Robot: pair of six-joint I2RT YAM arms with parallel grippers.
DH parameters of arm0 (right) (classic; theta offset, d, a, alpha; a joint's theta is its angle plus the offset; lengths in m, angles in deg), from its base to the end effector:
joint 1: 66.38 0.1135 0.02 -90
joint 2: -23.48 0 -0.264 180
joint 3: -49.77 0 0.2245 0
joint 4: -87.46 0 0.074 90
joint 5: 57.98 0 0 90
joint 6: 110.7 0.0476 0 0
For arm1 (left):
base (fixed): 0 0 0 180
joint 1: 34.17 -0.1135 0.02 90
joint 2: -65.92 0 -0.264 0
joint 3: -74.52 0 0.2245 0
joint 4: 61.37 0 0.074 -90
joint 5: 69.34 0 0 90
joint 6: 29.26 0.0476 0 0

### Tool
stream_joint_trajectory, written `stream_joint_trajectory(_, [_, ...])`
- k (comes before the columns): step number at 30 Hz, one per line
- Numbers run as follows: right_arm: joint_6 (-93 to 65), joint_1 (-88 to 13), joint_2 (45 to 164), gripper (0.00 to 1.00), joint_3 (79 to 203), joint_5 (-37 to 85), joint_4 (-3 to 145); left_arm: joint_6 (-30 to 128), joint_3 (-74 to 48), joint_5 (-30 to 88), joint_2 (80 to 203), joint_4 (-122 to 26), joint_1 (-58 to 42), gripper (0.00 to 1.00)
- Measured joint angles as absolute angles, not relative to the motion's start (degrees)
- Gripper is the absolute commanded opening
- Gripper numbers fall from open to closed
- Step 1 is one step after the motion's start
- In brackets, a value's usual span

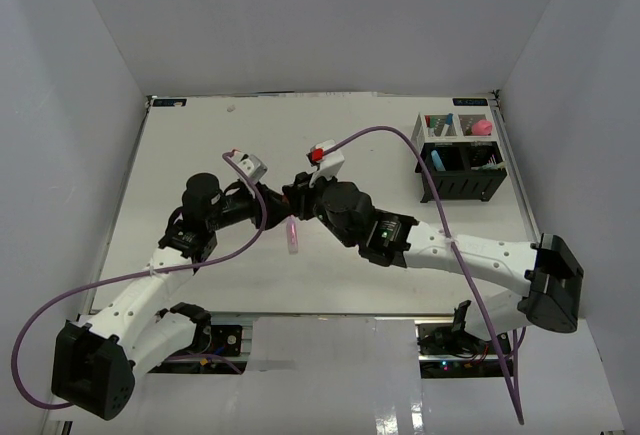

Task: Sort the stationery into containers
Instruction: Close the pen cap on the pen, then place the pen in the storage box.

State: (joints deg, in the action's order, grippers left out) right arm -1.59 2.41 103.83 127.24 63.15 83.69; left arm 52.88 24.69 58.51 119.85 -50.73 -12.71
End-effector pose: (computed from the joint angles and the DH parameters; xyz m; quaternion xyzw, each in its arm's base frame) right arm 0.1365 0.2838 0.3492 -0.1404 0.7279 0.3002 0.6002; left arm 0.1721 -0.0990 0.2824 0.2853 0.7204 -0.3947 0.4937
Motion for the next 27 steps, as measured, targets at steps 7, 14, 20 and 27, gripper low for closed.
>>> stream_joint_trajectory(7, [-2.05,2.89,102.92,0.08,128.51,65.03,80.93,52.93,24.63,57.20,119.94,-52.61,-12.71,0.68])
stream_joint_trajectory(14, [-2.51,2.24,102.92,0.08,129.12,65.80,78.42,52.90,24.06,56.96,120.33,-55.34,-12.67,0.81])
stream_joint_trajectory(20, [-3.14,-1.13,103.24,0.08,129.06,65.91,74.95,53.06,21.68,56.58,120.70,-58.44,-12.67,0.88])
stream_joint_trajectory(27, [-4.10,-6.86,103.35,0.08,127.59,64.25,73.77,52.77,19.62,56.71,121.71,-61.13,-12.54,0.93])
